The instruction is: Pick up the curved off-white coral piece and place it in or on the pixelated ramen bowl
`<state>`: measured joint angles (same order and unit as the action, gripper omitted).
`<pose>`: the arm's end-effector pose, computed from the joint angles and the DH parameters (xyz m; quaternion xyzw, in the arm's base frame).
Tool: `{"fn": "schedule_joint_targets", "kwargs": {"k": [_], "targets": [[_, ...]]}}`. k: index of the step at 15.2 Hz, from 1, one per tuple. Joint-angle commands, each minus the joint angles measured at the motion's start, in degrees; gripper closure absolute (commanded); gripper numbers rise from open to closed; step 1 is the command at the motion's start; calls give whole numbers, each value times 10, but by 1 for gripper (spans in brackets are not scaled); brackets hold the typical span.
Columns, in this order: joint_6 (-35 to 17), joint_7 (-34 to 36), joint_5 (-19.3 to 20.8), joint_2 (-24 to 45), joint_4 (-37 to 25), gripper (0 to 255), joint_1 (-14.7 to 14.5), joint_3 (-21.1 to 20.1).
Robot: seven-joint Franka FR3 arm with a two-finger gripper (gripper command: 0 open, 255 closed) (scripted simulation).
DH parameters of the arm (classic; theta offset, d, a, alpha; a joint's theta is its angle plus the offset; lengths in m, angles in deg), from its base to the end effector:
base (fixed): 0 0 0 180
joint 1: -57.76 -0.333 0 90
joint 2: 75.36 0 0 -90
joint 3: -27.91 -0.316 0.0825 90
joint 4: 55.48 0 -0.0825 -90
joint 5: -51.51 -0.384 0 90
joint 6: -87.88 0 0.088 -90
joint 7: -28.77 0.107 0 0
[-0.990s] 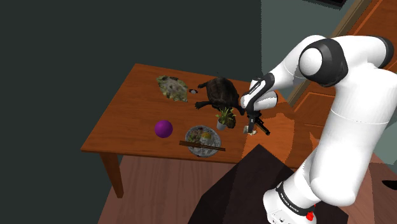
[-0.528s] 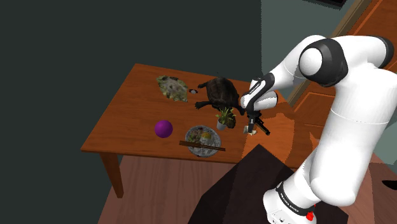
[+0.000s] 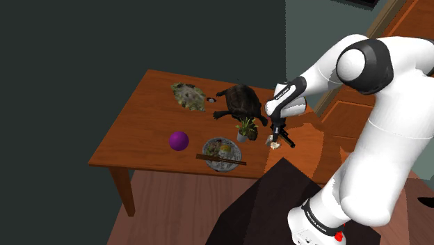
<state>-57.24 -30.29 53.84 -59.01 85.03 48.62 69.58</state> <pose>0.3884 -0.2649 0.2042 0.9606 0.2482 -0.1225 0.0245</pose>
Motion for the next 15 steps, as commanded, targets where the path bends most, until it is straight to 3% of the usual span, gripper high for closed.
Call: {"fn": "schedule_joint_targets", "kwargs": {"k": [1,15], "targets": [[15,9,16,-18,0,255,-8,12],[136,73,128,-149,-16,255,-43,53]]}}
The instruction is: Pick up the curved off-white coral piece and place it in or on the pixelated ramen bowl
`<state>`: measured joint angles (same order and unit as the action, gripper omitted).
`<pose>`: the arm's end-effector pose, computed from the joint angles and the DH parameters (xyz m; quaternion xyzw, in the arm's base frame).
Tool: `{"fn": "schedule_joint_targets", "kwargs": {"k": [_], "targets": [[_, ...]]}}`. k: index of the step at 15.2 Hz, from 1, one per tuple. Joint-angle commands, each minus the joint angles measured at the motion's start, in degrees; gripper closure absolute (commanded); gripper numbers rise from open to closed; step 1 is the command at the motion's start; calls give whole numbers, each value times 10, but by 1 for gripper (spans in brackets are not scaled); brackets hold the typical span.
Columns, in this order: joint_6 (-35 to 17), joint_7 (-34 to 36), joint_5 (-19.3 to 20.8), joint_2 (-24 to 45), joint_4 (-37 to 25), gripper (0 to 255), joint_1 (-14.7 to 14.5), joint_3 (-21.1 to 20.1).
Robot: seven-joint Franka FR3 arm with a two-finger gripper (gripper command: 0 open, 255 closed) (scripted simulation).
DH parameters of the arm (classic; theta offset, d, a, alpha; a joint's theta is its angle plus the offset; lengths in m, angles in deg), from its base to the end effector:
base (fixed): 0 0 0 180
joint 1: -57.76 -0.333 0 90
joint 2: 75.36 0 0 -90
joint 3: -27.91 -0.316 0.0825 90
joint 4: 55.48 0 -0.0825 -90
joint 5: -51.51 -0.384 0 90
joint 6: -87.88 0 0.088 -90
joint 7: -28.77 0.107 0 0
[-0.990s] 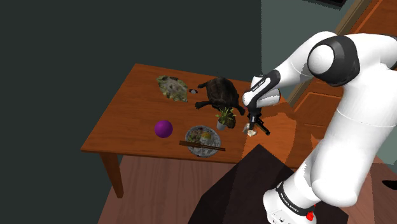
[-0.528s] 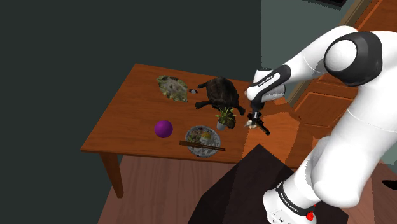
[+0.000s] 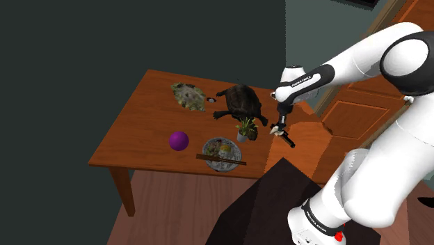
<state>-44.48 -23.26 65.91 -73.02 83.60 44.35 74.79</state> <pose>0.3891 -0.2647 0.2837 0.9606 0.2482 -0.1224 0.0244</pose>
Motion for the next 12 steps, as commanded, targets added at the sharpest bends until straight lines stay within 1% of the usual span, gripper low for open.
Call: {"fn": "schedule_joint_targets", "kwargs": {"k": [1,6,12], "targets": [[18,7,13,-17,-4,255,-1,2],[64,22,40,-59,-17,255,-2,-2],[120,33,62,-101,-36,255,0,-11]]}}
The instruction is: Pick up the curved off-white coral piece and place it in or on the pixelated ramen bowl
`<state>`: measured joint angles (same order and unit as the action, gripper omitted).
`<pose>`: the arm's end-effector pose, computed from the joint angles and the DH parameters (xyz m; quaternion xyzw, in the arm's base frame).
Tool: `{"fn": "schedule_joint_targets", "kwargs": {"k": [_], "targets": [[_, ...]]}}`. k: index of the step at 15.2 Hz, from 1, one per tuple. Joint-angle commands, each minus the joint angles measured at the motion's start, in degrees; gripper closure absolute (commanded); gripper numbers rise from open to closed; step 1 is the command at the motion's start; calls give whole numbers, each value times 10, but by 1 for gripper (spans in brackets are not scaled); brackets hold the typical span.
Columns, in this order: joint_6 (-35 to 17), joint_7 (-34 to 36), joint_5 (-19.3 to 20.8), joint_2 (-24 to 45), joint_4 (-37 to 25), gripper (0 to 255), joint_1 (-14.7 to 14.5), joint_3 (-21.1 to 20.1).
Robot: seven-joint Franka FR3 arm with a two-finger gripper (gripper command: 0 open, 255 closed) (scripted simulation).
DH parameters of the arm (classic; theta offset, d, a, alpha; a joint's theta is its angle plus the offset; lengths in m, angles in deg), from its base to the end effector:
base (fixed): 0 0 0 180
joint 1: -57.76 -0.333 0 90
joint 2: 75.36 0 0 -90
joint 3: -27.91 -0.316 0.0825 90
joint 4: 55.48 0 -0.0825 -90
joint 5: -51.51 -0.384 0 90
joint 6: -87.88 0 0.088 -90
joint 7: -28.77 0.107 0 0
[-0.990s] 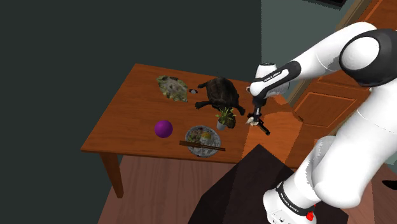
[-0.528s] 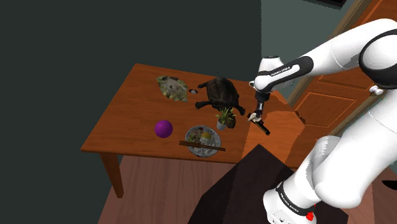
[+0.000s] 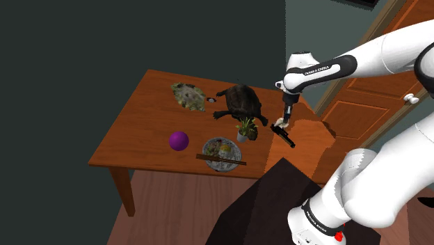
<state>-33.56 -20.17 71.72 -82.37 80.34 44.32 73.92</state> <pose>0.3883 -0.2660 0.3462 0.9606 0.2482 -0.1224 0.0245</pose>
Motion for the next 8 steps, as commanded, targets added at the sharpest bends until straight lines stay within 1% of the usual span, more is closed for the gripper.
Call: {"fn": "schedule_joint_targets", "kwargs": {"k": [1,4,8], "targets": [[15,3,5,-11,-5,255,0,-3],[28,52,6,-31,10,255,-17,-34],[42,110,-6,-44,22,255,-44,-73]]}}
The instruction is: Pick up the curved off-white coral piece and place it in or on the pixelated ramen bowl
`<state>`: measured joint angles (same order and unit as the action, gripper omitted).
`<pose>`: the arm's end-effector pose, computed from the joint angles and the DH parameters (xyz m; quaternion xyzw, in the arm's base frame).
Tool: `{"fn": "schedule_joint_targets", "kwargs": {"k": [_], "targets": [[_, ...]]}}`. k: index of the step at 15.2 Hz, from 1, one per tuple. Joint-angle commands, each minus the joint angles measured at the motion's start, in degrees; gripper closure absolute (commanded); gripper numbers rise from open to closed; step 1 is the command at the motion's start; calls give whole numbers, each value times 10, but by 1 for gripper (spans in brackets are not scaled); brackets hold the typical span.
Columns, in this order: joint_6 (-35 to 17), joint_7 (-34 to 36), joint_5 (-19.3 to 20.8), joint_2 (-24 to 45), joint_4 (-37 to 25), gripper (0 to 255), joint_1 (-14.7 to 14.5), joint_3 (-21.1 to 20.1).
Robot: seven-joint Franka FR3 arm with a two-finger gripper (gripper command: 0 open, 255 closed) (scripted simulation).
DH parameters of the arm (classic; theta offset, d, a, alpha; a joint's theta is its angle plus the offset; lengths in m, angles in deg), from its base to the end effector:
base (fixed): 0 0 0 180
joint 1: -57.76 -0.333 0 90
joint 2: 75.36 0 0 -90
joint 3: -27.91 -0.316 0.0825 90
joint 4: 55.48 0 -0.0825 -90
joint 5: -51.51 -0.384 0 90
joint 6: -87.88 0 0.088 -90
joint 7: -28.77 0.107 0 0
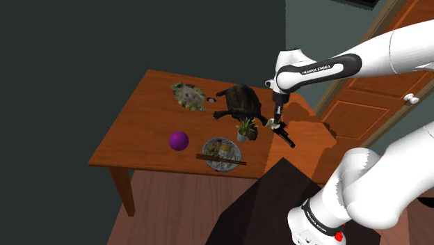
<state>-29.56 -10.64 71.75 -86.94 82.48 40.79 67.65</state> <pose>0.4078 -0.1903 0.3579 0.9604 0.2490 -0.1226 0.0244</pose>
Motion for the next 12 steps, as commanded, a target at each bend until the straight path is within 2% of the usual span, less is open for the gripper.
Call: {"fn": "schedule_joint_targets", "kwargs": {"k": [1,12], "targets": [[5,29,-11,0,2,255,-15,-19],[31,156,-88,31,-27,255,-100,-112]]}}
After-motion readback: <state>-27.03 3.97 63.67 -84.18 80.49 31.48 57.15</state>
